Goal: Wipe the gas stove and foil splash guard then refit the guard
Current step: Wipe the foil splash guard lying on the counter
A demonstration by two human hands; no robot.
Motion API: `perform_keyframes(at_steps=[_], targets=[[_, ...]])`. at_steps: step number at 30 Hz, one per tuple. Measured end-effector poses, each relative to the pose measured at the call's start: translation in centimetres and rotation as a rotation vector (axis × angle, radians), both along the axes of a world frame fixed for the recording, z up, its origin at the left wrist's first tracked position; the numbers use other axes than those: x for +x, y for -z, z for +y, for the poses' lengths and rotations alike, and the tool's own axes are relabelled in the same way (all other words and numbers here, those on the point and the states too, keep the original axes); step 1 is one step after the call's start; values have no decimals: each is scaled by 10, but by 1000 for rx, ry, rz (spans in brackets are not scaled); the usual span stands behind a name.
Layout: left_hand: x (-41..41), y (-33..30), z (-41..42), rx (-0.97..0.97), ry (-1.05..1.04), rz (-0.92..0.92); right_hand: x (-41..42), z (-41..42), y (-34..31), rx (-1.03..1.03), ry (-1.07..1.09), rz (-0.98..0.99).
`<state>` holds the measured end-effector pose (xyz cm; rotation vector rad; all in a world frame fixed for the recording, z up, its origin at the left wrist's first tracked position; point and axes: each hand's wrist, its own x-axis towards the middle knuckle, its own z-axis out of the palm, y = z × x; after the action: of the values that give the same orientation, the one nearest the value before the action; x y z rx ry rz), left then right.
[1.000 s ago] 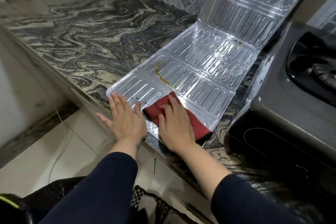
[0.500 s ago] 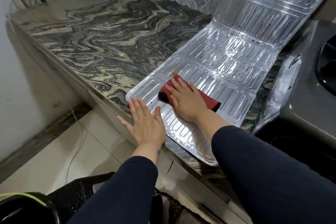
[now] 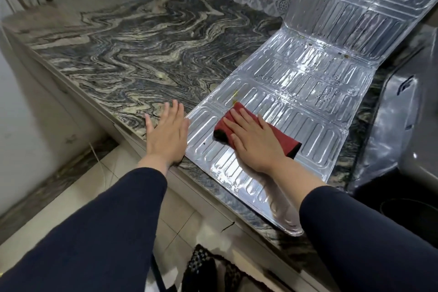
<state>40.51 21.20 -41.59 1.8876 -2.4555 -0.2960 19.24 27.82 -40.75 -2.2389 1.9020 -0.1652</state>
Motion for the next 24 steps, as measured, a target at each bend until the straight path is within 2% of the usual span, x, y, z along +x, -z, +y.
perform_keyframes(at_steps=[3,6,12,18,24], targets=[[1,2,1,-48,-9,-17,7,19,-5,22,-44,-71],[1,4,0,-44,-19,-1,39,44,-6,59,-213,-105],[0,2,-1,-29,-20,35,57,-7,2,34,-312,-37],[-1,2,0,-34,-18,-15,-1,-73,-1,-7,-10,-1],[-1,3,1,-54,-19,15,-55,-121,-5,0,265,19]])
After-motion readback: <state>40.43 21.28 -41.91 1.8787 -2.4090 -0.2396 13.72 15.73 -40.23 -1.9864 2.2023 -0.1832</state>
